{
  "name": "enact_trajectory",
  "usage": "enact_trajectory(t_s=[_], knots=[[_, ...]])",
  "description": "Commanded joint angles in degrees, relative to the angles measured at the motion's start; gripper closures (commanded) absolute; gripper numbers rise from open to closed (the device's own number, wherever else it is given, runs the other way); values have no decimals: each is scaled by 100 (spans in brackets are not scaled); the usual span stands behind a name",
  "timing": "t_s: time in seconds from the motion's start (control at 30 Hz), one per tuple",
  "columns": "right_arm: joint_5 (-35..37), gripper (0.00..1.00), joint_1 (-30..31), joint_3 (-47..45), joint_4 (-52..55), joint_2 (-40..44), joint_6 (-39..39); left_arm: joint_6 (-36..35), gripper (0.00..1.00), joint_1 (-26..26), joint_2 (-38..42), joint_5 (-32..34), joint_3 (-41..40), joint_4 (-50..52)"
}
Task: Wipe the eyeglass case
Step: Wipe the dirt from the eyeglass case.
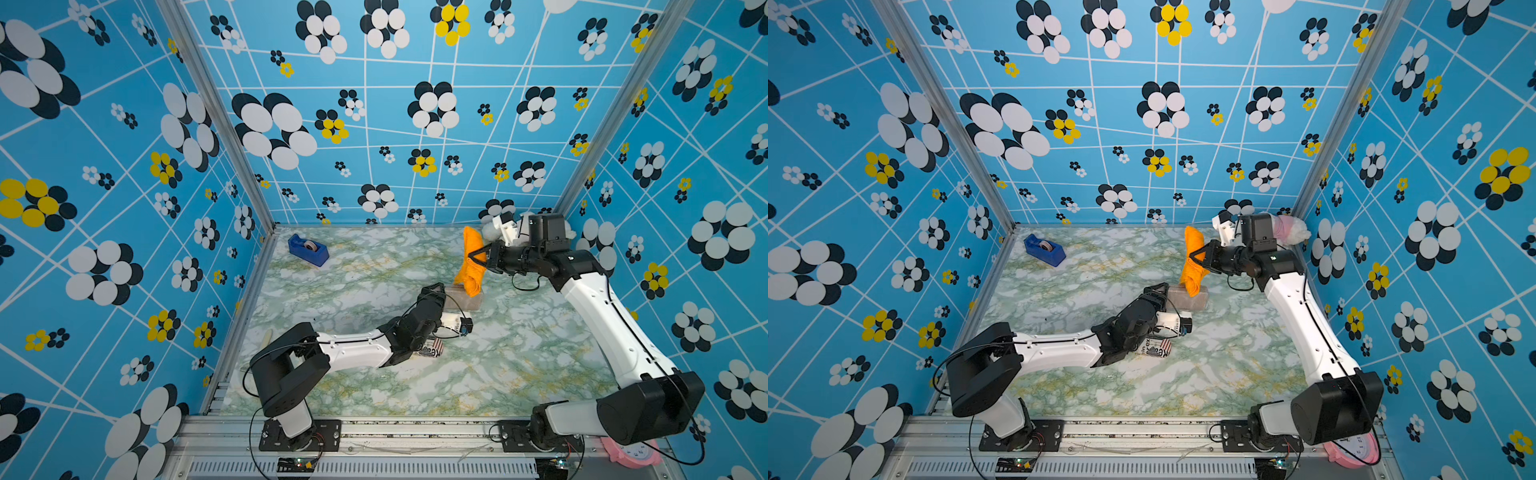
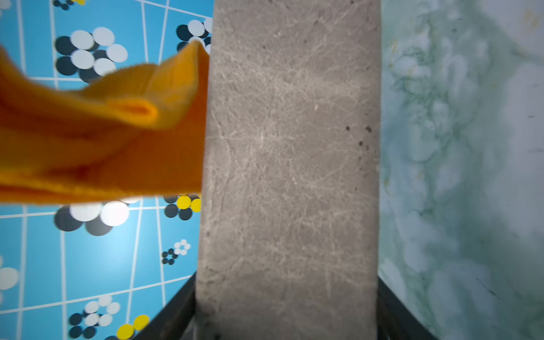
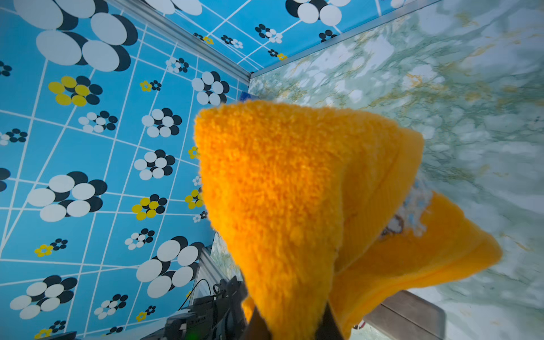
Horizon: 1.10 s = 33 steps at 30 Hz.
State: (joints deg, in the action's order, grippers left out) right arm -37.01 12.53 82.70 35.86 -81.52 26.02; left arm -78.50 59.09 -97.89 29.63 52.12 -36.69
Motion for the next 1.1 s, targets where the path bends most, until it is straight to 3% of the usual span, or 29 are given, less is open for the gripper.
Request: enact_trajectory(t_s=[0.0, 0.23, 0.3, 0.43, 0.6, 0.73, 0.83, 0.9, 0.97, 1.07], knots=[[-209, 100, 300, 323, 171, -388, 4, -1083, 79, 52, -112, 338, 61, -2022], [229, 100, 551, -303, 251, -708, -279, -959, 78, 35, -62, 421, 198, -1976], [358, 100, 400, -666, 258, -638, -403, -1017, 79, 25, -26, 436, 154, -2141], [62, 100, -478, -1595, -169, -88, -196, -920, 78, -80, 125, 490, 61, -2029], [307, 100, -534, -1418, 592, 45, -763, -688, 79, -203, 295, 457, 9, -1896], [-152, 100, -501, -1268, 239, -220, -493, -649, 79, -198, 247, 370, 16, -1891], [-105, 100, 12, -762, 387, -577, -568, -695, 79, -179, 126, 378, 81, -1961], [-475, 100, 236, -563, 307, -807, -493, -726, 79, -183, 71, 413, 121, -2006], [-678, 100, 250, -619, 179, -858, -409, -763, 79, -203, 61, 455, 101, -2072], [-443, 100, 58, -741, 521, -798, -746, -694, 79, -269, 172, 515, -4, -2134]])
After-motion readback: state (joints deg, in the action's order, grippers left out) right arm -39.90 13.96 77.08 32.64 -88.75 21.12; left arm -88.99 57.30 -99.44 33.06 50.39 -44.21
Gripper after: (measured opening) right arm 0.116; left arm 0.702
